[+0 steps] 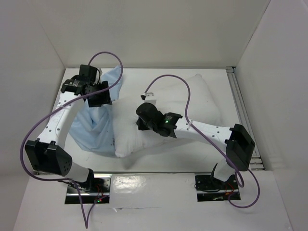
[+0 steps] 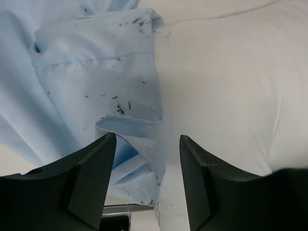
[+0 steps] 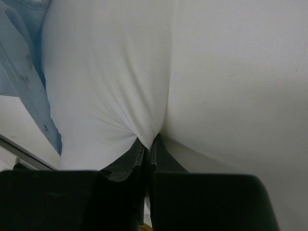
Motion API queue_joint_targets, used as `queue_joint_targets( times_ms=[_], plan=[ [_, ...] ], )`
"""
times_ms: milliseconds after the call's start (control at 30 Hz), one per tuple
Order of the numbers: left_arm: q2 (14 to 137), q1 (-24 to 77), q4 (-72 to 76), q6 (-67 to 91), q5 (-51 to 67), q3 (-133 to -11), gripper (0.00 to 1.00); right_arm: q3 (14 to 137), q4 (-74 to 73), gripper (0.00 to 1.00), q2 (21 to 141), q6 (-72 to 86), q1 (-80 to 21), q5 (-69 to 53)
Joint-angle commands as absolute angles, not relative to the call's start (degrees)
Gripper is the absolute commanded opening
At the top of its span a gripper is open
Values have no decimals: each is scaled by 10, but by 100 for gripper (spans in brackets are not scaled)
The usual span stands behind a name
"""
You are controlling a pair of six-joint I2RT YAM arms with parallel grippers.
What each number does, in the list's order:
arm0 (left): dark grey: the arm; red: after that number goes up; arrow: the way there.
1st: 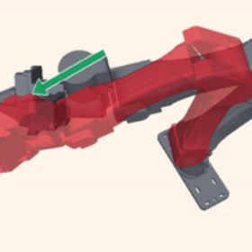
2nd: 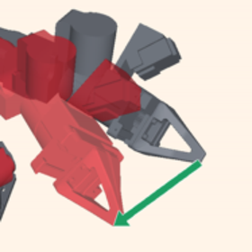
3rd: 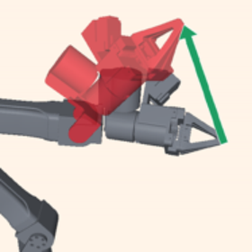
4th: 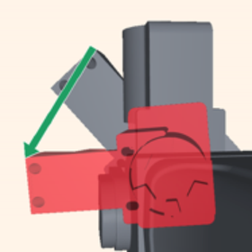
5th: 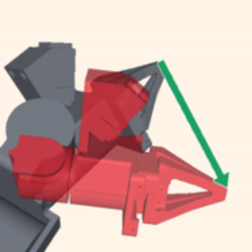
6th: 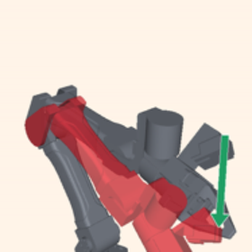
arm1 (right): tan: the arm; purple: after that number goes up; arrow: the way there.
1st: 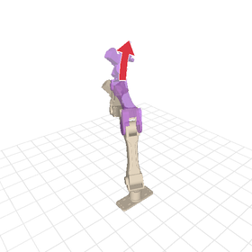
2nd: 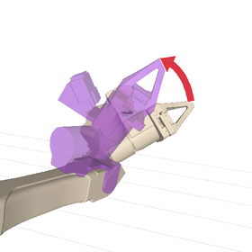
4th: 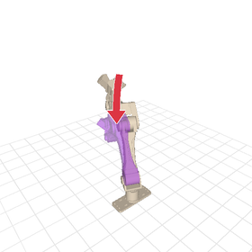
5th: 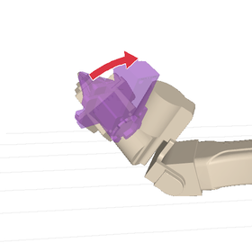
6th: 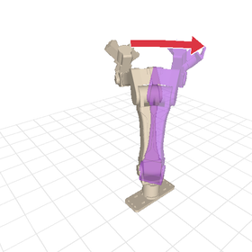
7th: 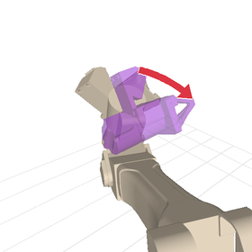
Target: Put the pillow into the pillowcase
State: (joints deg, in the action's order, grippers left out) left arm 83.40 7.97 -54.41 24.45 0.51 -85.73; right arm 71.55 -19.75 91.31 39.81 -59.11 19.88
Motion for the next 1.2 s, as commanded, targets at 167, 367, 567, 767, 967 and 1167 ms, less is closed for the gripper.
queue_joint_targets(
  times_ms=[167,367,567,767,967,1167],
  plan=[
    [879,89,-496,263,-78,-879,78,700,-220,0,897,415,-590,234],
    [910,83,-496,256,-84,-892,84,700,-214,0,897,415,-590,239],
    [893,72,-490,252,-41,-892,86,688,-214,0,892,415,-590,244],
    [871,65,-517,240,113,-839,86,688,-220,0,887,410,-590,256],
    [841,65,-459,282,176,-765,65,682,-200,0,887,392,-590,263],
    [866,65,-472,288,183,-774,0,684,-171,0,908,404,-602,254]
  ],
)
